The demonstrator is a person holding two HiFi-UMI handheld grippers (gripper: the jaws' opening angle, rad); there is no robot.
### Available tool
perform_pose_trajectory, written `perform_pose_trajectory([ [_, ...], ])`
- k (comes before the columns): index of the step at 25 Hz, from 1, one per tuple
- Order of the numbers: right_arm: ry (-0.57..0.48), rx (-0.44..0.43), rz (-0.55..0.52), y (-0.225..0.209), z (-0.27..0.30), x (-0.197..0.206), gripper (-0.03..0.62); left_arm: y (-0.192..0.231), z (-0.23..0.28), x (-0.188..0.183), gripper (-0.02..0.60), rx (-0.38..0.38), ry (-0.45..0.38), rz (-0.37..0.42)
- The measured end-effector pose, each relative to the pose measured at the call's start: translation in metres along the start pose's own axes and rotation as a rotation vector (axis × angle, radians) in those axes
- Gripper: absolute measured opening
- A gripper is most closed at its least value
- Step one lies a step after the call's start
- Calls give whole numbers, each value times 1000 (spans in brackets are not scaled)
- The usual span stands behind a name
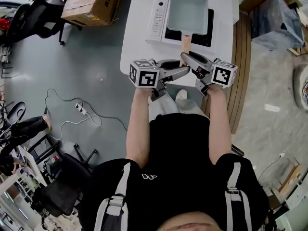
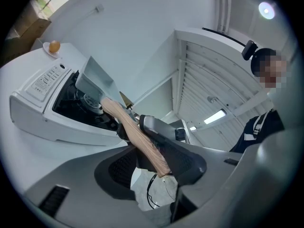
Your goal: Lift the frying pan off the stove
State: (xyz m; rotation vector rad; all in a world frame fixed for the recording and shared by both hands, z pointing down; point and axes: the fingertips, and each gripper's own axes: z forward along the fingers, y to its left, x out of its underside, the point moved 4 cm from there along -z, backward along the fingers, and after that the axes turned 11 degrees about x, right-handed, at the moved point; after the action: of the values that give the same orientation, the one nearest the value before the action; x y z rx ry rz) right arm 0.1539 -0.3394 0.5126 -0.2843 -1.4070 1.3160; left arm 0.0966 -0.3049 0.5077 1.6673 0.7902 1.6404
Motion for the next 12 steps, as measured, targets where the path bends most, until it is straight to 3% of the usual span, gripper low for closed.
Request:
perform_pose_trajectory([
  [12,-47,-36,-82,42,-7,-30,178,-36,-4,-33,192,32,1,125],
])
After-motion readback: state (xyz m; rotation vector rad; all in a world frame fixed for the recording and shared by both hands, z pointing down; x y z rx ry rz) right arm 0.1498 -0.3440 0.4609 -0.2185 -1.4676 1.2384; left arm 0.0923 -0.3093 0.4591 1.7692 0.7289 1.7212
